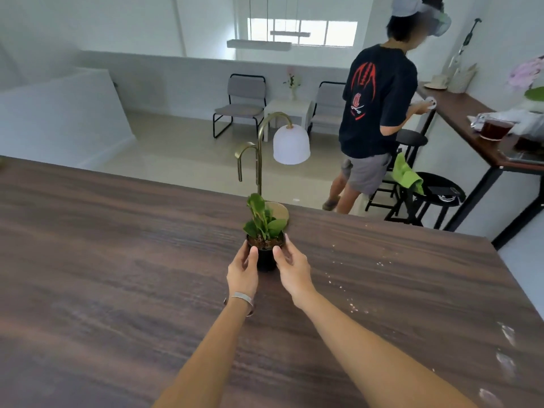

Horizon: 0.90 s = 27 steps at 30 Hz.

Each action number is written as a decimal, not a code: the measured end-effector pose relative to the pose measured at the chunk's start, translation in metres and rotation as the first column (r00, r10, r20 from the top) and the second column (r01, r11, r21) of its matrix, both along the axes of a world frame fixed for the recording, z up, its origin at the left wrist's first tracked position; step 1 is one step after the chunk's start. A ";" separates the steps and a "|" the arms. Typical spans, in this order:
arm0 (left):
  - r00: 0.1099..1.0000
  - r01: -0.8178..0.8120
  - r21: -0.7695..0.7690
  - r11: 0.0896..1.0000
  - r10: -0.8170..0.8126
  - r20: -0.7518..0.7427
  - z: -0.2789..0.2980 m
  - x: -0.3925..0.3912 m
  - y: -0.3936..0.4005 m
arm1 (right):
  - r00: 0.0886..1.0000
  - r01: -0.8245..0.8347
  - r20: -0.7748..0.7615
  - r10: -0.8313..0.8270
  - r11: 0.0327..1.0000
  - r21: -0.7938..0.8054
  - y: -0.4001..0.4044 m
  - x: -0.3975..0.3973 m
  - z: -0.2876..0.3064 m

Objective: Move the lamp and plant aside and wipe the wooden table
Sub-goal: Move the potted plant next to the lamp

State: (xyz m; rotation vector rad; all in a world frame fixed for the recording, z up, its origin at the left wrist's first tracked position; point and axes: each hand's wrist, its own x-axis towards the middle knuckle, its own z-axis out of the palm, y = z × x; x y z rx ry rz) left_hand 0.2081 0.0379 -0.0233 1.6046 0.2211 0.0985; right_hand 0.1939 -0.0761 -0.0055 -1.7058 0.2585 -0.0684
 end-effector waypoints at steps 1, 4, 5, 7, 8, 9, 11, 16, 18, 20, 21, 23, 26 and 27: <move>1.000 -0.007 0.000 1.000 0.007 -0.008 -0.004 0.004 0.006 | 1.000 -0.001 -0.012 0.001 1.000 -0.016 0.007 0.005 -0.002; 1.000 -0.005 0.028 1.000 0.005 -0.003 -0.010 0.018 0.017 | 1.000 -0.006 -0.027 0.004 0.999 -0.052 0.021 0.018 -0.007; 1.000 -0.006 0.046 0.999 0.006 0.001 -0.010 0.022 0.019 | 1.000 -0.005 -0.029 0.004 0.998 -0.058 0.024 0.022 -0.007; 1.000 -0.011 0.077 0.997 0.011 0.001 -0.009 0.028 0.021 | 0.999 0.002 -0.040 -0.005 0.997 -0.083 0.024 0.028 -0.007; 1.000 -0.015 0.095 0.995 0.016 0.000 -0.007 0.029 0.021 | 0.999 -0.001 -0.049 -0.004 0.995 -0.100 0.023 0.031 -0.006; 1.000 -0.024 0.115 0.993 0.024 -0.002 -0.006 0.030 0.021 | 0.998 -0.012 -0.061 0.005 0.994 -0.109 0.021 0.031 -0.005; 0.999 -0.048 0.160 0.986 0.049 -0.003 0.000 0.028 0.021 | 0.995 -0.059 -0.085 0.051 0.994 -0.095 0.016 0.030 -0.002; 1.000 -0.030 0.206 0.978 0.029 0.006 0.014 -0.002 0.015 | 0.971 -0.204 -0.153 0.183 0.970 -0.133 -0.010 -0.009 0.011; 0.999 0.043 0.299 0.953 -0.051 0.018 0.014 -0.025 0.011 | 0.971 -0.214 -0.147 0.191 0.963 -0.163 -0.031 -0.044 0.019; 0.983 0.166 0.434 0.886 -0.182 -0.004 0.010 -0.055 0.009 | 0.977 -0.199 -0.132 0.170 0.947 -0.251 -0.062 -0.090 0.025; 0.966 0.241 0.501 0.831 -0.256 -0.041 0.005 -0.073 0.009 | 0.982 -0.177 -0.122 0.146 0.935 -0.306 -0.083 -0.116 0.027; 0.920 0.376 0.618 0.691 -0.358 -0.159 -0.007 -0.109 0.010 | 0.994 -0.092 -0.087 0.059 0.889 -0.449 -0.130 -0.174 0.029; 0.862 0.493 0.758 0.428 -0.356 -0.359 -0.027 -0.164 0.015 | 0.984 0.132 -0.009 -0.180 0.754 -0.643 -0.212 -0.271 0.027; 0.860 0.498 0.789 0.359 -0.324 -0.395 -0.033 -0.182 0.017 | 0.960 0.196 -0.009 -0.278 0.699 -0.687 -0.237 -0.304 0.024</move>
